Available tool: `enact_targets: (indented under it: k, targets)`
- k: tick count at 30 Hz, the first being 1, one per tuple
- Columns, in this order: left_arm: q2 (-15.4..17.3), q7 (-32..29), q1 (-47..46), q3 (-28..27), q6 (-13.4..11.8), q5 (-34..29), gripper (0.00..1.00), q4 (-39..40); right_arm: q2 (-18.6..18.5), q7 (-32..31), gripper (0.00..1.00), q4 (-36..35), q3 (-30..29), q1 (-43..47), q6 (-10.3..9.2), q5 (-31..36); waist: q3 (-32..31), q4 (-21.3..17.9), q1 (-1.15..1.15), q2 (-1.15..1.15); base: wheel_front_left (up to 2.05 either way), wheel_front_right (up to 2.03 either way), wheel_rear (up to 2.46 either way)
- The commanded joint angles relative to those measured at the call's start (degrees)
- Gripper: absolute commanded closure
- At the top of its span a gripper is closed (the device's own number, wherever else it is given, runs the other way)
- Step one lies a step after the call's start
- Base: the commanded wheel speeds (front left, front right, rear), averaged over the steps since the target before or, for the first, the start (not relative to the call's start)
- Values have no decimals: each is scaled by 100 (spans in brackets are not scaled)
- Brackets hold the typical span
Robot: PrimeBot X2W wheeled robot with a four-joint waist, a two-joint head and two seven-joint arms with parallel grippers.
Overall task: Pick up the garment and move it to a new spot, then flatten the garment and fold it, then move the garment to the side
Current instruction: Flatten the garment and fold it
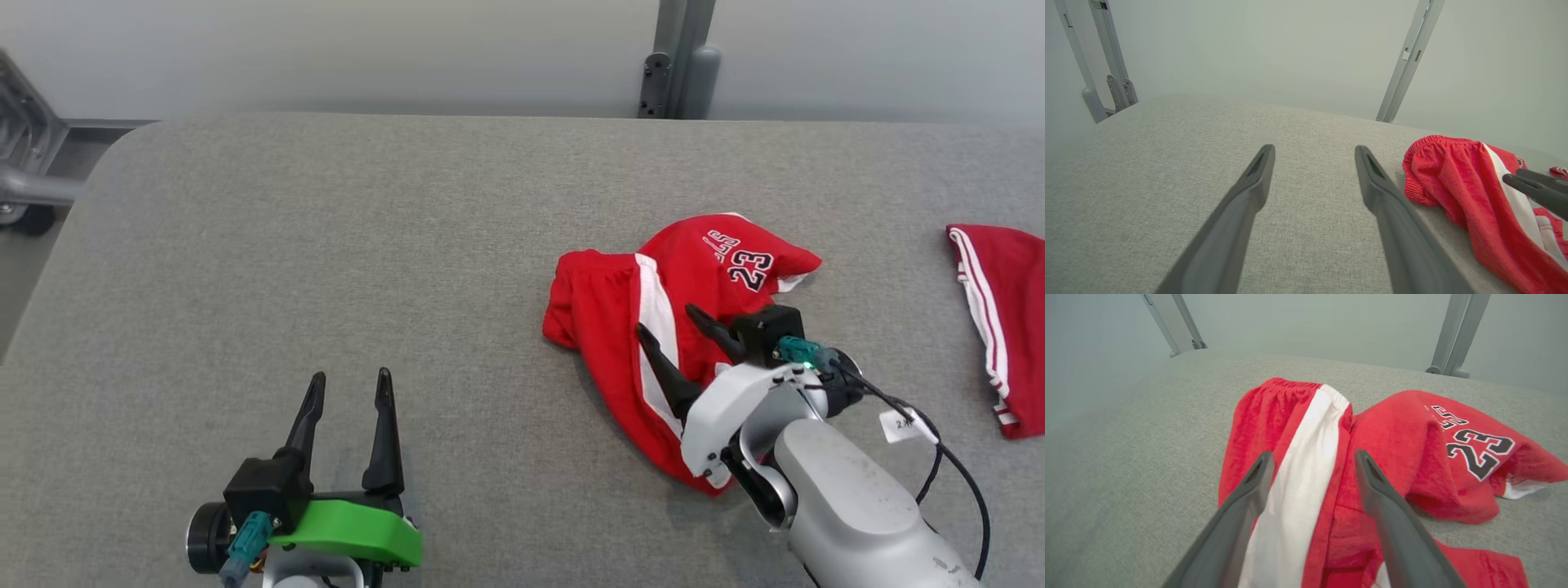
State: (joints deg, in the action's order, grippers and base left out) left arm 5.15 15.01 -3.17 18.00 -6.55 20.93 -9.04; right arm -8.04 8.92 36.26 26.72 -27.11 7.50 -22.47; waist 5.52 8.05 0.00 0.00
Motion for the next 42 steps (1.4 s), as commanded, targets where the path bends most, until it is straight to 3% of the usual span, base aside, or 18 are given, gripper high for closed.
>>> enact_targets:
  k: [1, 5, 6, 8, 16, 27, 28, 29, 30, 31, 38, 42]
  targets:
    - [-1, 11, -87, -9, -10, -5, 0, -4, -5, -46, 0, 242, -6, -141, -1, 20, 68, 243, 0, 0, 0, 0, 0]
    - [-8, 15, -90, -47, -17, 21, 0, -28, 86, -119, 4, 857, 21, -426, -1, -37, 77, 442, 0, 0, 0, 0, 0]
    - [-11, 16, -83, -54, -9, 26, 0, -35, 97, -78, 52, 957, 55, -487, -1, -44, 75, 481, 0, 0, 0, 0, 0]
    - [-17, 17, -70, -60, -1, 29, 0, -41, 127, 29, 100, 1083, 147, -574, -1, -68, 64, 542, 0, 0, 0, 0, 0]
    - [-31, 19, 3, -112, -6, -4, 0, 2, 327, 405, 100, 957, 768, -717, -1, -60, 0, 566, 0, 0, 0, 0, 0]
    - [-52, 20, -7, -117, 25, -45, 0, 26, 453, 237, 100, 450, 2591, -678, -1, -626, 67, 493, 0, 0, 0, 0, 0]
    - [-55, 20, -11, -116, 24, -48, 0, 17, 454, 244, 87, 486, 2680, -716, -1, -675, 72, 490, 0, 0, 0, 0, 0]
    - [-55, 20, -15, -114, 24, -51, 0, 10, 452, 274, 57, 527, 2737, -743, -1, -720, 76, 488, 0, 0, 0, 0, 0]
    - [-57, 20, -20, -111, 26, -52, 0, 4, 456, 295, 4, 567, 2800, -759, -1, -759, 79, 487, 0, 0, 0, 0, 0]
    - [-60, 20, -24, -112, 28, -49, 0, 0, 460, 321, 0, 593, 2857, -770, -1, -802, 82, 484, 0, 0, 0, 0, 0]
    - [-61, 20, 24, -158, 22, -61, 0, -27, 335, 548, 0, 383, 3142, -849, -1, -1149, 42, 321, 0, 0, 0, 0, 0]
    - [-68, 20, 83, -126, 32, -77, 0, -35, 127, 620, 0, 110, 2800, -769, -1, -1205, -28, 154, 0, 0, 0, 0, 0]
